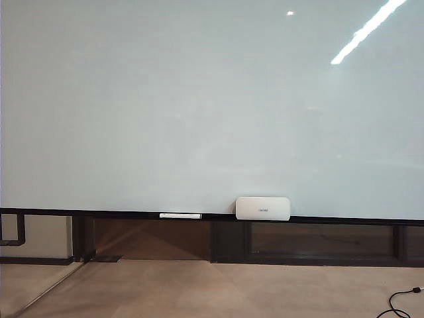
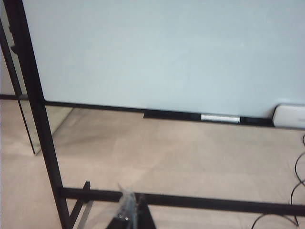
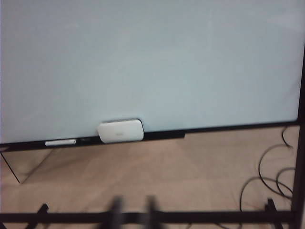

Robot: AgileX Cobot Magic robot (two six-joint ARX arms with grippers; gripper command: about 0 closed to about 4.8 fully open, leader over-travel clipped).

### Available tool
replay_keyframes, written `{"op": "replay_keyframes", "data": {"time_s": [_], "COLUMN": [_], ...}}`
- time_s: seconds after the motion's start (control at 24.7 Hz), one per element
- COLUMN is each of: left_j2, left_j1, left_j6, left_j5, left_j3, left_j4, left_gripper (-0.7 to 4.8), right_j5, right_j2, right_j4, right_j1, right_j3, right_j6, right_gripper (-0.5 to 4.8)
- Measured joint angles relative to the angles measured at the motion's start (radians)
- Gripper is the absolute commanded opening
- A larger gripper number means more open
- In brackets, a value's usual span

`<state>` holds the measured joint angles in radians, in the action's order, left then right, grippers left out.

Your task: Reach to the right to find the marker pen, pick it up, and write the number 11 on the whiteboard.

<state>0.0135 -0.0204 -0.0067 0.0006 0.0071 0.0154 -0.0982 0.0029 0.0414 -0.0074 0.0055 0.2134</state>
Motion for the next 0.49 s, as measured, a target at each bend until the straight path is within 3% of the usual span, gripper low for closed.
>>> {"op": "replay_keyframes", "data": {"time_s": [0.16, 0.49], "left_j2": [0.000, 0.000], "left_j1": [0.000, 0.000], "left_j6": [-0.036, -0.099], "left_j5": [0.000, 0.058], "left_j3": [0.000, 0.000], "left_j4": [0.029, 0.003], "left_gripper": [-0.05, -0.05], "right_j5": [0.077, 0.076], "right_j2": [0.000, 0.000], "right_j4": [-0.074, -0.085], "right_j1": [0.000, 0.000], "right_j3": [-0.001, 0.000], "right_j6": [-0.001, -0.027], "right_gripper": [-0.09, -0.08]}}
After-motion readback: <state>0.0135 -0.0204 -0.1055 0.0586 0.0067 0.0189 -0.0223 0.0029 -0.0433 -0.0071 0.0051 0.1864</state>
